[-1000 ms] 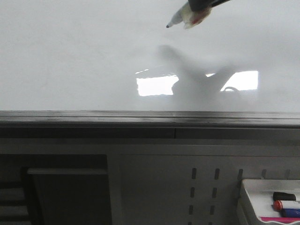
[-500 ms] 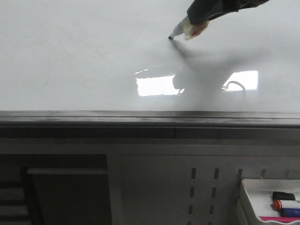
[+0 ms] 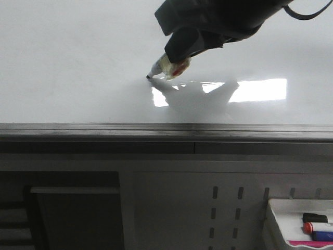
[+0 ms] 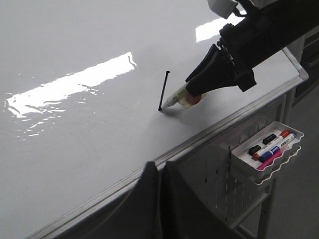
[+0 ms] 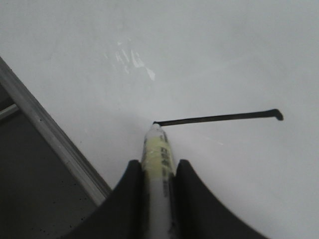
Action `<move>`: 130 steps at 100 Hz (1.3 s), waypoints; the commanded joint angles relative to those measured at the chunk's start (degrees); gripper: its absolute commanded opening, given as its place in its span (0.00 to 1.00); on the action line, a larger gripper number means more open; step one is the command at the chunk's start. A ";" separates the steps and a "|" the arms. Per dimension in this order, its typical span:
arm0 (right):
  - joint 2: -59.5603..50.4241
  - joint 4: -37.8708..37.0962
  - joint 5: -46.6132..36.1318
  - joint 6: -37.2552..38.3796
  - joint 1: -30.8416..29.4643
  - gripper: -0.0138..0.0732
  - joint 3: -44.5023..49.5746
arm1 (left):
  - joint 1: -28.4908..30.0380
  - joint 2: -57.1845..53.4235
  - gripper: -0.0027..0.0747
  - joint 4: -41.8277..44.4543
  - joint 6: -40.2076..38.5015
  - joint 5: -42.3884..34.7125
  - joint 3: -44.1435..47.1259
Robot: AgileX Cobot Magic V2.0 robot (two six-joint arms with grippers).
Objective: Write number 4 on whiteboard
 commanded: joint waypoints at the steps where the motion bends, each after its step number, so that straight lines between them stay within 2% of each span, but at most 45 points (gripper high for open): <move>1: -0.42 -0.53 -1.55 0.38 -0.38 0.11 -1.22 | 0.11 0.56 0.01 -1.04 -0.46 -4.42 -1.29; 27: -0.82 -0.53 2.37 0.38 -2.07 0.11 -1.22 | 0.11 0.56 0.01 -2.29 -0.46 -4.42 -1.29; 50: -6.17 -0.53 7.52 0.52 -10.02 0.11 -0.55 | 0.11 0.56 0.01 -2.29 -0.46 -4.42 -1.29; 65: -10.99 -0.63 14.59 0.52 -16.67 0.11 1.10 | 0.11 0.56 0.01 -2.29 -0.46 -4.42 -1.29; 84: -14.53 -0.66 15.06 0.52 -22.21 0.11 2.74 | 0.11 0.56 0.01 -2.29 -0.46 -4.42 -1.29; 104: -16.73 -0.76 15.17 0.52 -21.04 0.11 2.17 | 0.11 0.56 0.01 -2.29 -0.46 -4.42 -1.29; 130: -19.34 -0.19 11.05 0.52 -11.20 0.11 -1.30 | 0.11 0.56 0.01 -2.29 -0.46 -5.35 -1.26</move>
